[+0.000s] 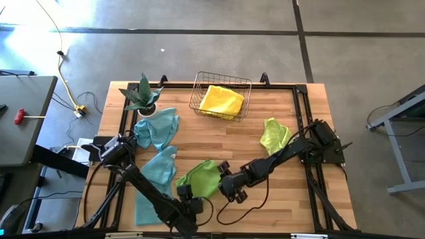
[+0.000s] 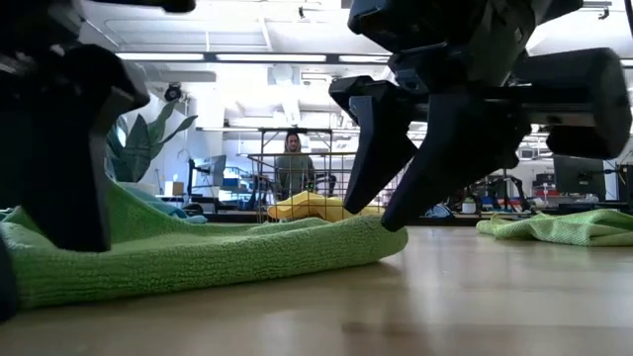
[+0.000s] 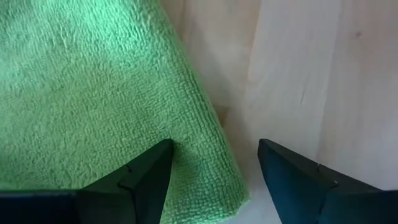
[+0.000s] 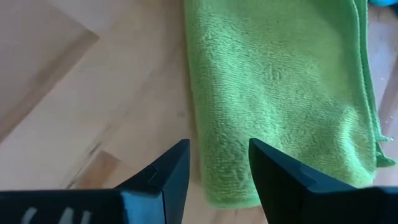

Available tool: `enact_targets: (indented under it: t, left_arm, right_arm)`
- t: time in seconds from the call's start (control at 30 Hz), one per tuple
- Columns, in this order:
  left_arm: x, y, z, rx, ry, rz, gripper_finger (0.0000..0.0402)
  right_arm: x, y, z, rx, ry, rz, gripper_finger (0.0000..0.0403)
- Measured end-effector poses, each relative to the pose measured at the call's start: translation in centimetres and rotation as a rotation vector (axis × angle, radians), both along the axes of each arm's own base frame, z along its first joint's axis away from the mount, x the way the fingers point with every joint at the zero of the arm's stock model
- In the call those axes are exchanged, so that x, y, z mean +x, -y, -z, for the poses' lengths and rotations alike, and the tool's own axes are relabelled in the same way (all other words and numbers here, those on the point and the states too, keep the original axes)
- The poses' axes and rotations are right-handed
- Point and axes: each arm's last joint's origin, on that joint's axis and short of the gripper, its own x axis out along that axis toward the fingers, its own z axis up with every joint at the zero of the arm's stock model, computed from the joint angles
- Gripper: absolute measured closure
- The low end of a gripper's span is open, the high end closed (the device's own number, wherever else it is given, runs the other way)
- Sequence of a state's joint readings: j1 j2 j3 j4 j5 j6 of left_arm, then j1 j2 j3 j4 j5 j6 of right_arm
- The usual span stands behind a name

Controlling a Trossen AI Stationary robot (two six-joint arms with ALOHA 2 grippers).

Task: Fold microfiber towels
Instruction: Put the green microfiber towel into the wire basket

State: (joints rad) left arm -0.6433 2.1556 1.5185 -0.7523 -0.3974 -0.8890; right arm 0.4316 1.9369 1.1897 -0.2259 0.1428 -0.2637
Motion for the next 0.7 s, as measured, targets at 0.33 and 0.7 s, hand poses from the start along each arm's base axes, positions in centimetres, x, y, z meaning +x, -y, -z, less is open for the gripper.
enact_targets:
  t: [0.33, 0.7]
  left_arm:
    - [0.1, -0.2, 0.3, 0.001, -0.018, -0.006, 0.0172]
    - [0.7, -1.1, 0.3, -0.026, -0.028, -0.050, 0.0186]
  right_arm:
    - [-0.6, 0.6, 1.7, -0.004, 0.069, 0.015, 0.0245]
    - [-1.2, 1.4, 3.0, 0.050, 0.073, 0.032, 0.0245]
